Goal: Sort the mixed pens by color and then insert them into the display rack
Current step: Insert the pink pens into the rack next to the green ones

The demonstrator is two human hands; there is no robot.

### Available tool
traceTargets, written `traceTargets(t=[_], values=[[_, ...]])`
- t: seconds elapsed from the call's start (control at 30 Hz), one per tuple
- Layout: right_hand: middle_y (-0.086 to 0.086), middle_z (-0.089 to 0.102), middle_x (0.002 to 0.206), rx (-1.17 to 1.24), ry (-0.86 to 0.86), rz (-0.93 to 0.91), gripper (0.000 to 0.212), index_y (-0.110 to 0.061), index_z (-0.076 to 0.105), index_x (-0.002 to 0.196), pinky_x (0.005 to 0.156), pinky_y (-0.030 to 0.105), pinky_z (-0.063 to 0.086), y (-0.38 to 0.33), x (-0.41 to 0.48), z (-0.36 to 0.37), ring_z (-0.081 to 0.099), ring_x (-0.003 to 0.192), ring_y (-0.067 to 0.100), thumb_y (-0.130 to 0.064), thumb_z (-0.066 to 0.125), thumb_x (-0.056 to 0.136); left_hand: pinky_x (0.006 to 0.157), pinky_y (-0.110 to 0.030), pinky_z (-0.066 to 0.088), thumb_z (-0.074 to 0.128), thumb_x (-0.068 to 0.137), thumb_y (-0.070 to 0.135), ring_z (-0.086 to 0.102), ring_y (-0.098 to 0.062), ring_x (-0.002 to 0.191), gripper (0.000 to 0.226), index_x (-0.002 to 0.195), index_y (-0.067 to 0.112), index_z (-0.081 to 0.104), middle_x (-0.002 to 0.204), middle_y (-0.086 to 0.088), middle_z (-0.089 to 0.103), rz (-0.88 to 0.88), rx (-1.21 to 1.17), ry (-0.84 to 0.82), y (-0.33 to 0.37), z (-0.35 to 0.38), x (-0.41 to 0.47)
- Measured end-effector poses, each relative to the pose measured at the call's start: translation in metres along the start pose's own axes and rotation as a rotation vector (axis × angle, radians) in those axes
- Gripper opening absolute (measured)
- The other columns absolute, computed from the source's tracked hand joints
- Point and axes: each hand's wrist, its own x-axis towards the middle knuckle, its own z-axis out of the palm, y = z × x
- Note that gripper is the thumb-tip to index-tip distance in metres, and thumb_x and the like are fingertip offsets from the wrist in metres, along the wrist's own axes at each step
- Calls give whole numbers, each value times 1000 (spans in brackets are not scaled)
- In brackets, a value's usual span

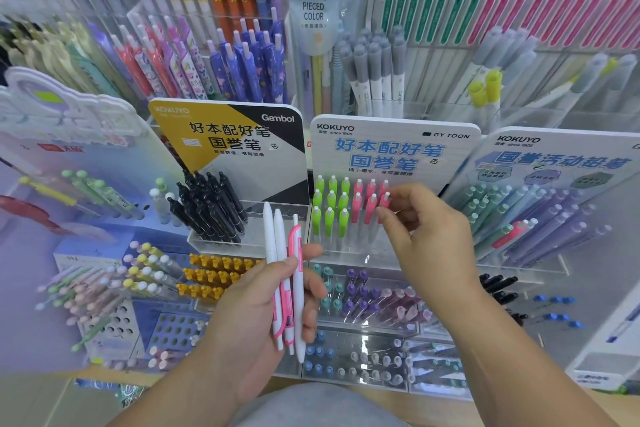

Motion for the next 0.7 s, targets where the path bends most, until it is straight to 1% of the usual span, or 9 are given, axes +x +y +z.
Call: traceTargets(t=[0.1, 0.2, 0.27, 0.33, 0.4, 0.47, 0.57, 0.63, 0.7], values=[[-10, 68, 84, -11, -10, 5, 15, -19, 67, 102, 69, 35, 57, 0, 0, 1, 63, 72, 7, -20, 73, 88, 43, -29, 44, 58, 83, 24, 49, -21, 48, 36, 111, 10, 74, 77, -20, 61, 8, 12, 11, 0, -1, 0], [-10, 68, 85, -26, -20, 10, 16, -20, 66, 103, 69, 36, 56, 2, -1, 2, 63, 72, 7, -21, 73, 88, 43, -30, 43, 59, 84, 22, 50, -24, 48, 40, 121, 4, 62, 79, -23, 63, 23, 12, 45, -1, 0, 1], [-12, 67, 87, -13, -30, 42, 20, -23, 65, 104, 70, 35, 56, 1, -2, 1, 63, 74, 5, -23, 74, 87, 43, -31, 43, 60, 85, 21, 51, -24, 49, 38, 118, 1, 59, 80, -23, 64, 33, 26, 51, -1, 0, 1], [-14, 65, 90, 30, -20, 89, 29, -31, 61, 108, 71, 29, 54, -3, -4, -2, 62, 80, 3, -27, 77, 85, 43, -31, 44, 61, 86, 21, 53, -25, 50, 35, 113, -1, 59, 82, -25, 64, 29, 42, 31, -1, 0, 0], [-15, 64, 89, 91, 20, 113, 34, -36, 56, 108, 72, 25, 51, -9, -8, -7, 61, 83, 6, -30, 78, 83, 44, -30, 45, 61, 87, 20, 54, -24, 50, 32, 110, -3, 58, 83, -25, 64, 21, 62, 6, -1, -1, -1], [-11, 66, 83, 203, 17, 165, 25, -33, 61, 101, 70, 23, 50, -19, -13, -10, 62, 79, 8, -30, 77, 82, 43, -30, 44, 63, 85, 19, 54, -22, 51, 30, 106, -2, 58, 82, -23, 64, 20, 88, -8, -1, -1, -2], [0, 72, 83, 530, -170, 335, 14, -22, 71, 92, 69, 24, 54, -39, -20, -9, 65, 73, 11, -25, 77, 80, 43, -28, 43, 69, 76, 18, 52, -22, 51, 32, 102, 4, 59, 78, -21, 63, 10, 144, -17, -3, 2, -1], [9, 73, 83, 689, -281, 395, 18, -15, 72, 90, 68, 24, 55, -48, -26, -6, 65, 74, 15, -25, 77, 76, 43, -27, 42, 73, 71, 18, 51, -22, 51, 27, 95, 11, 65, 75, -18, 64, 8, 191, -17, -4, 5, -2], [13, 73, 83, 778, -318, 426, 21, -13, 73, 89, 67, 21, 53, -53, -31, -3, 66, 73, 16, -26, 75, 73, 43, -27, 41, 75, 68, 20, 51, -22, 51, 16, 83, 19, 71, 73, -16, 64, 16, 221, -28, -3, 7, -2]])
